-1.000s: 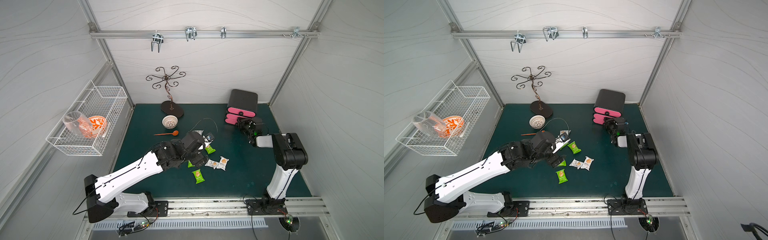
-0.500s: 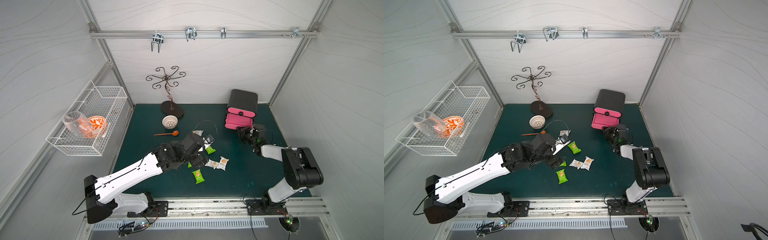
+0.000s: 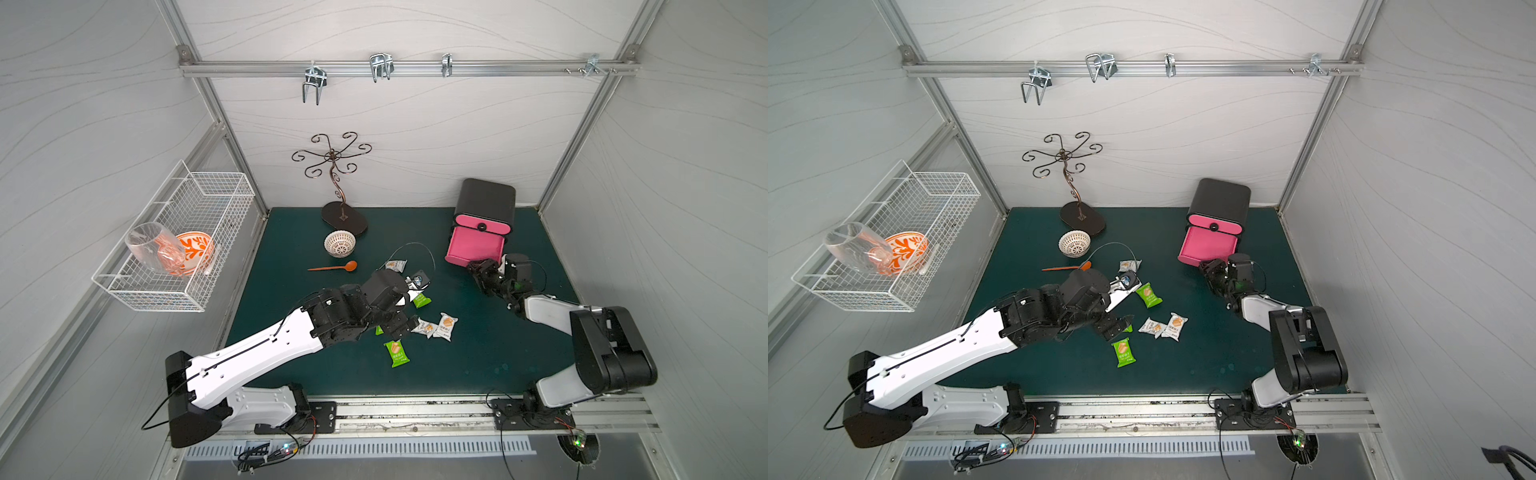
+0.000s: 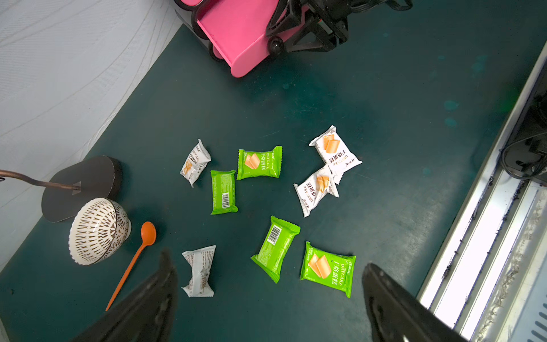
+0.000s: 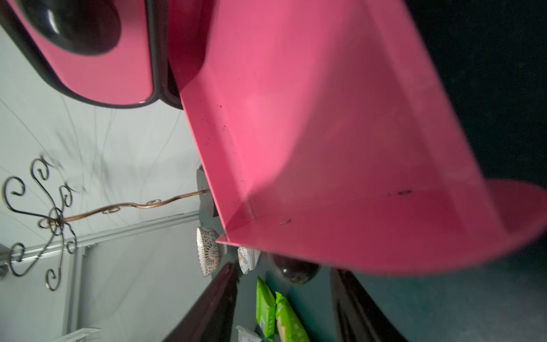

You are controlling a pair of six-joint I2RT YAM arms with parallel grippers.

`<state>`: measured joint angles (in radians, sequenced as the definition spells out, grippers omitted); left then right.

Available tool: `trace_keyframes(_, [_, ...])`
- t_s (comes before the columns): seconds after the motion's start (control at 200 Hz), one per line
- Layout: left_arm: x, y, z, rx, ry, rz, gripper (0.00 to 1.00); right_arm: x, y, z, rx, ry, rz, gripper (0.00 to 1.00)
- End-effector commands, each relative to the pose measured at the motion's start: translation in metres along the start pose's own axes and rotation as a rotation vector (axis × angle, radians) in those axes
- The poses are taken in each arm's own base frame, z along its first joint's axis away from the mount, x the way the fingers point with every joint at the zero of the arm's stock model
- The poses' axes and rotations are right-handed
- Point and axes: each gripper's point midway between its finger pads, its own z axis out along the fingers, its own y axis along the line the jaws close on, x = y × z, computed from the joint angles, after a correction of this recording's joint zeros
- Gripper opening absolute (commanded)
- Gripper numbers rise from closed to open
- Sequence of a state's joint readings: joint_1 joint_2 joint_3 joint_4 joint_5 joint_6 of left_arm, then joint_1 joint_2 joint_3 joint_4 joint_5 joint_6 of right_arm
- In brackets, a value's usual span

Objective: Place the cookies into the drawer by color
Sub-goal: Open the drawer in the storage box, then pick up the cookie at the center of the board.

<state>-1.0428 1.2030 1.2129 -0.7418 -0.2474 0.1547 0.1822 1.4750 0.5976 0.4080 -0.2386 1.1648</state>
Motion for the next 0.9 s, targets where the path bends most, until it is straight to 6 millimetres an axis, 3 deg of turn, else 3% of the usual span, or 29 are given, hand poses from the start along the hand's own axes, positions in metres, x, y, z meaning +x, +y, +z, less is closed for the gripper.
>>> trace_keyframes(0.0, [-0.014, -0.003, -0.007, 0.014, -0.068, -0.018, 0.98, 0.011, -0.004, -0.014, 0.027, 0.029, -0.026, 0.66])
trace_keyframes(0.27, [-0.014, -0.002, -0.007, 0.005, -0.076, -0.014, 0.98, 0.024, 0.002, -0.066, 0.063, 0.008, -0.101, 0.68])
trace_keyframes(0.475, [-0.012, -0.004, -0.004, 0.01, -0.073, -0.019, 0.98, 0.075, -0.02, -0.094, 0.311, 0.146, -0.282, 0.64])
trace_keyframes(0.685, [-0.009, -0.007, -0.002, 0.019, -0.067, -0.021, 0.98, 0.13, -0.04, -0.086, 0.464, 0.275, -0.391, 0.7])
trace_keyframes(0.89, [-0.008, -0.008, -0.003, 0.016, -0.065, -0.013, 0.98, 0.151, -0.046, -0.055, 0.565, 0.339, -0.508, 0.75])
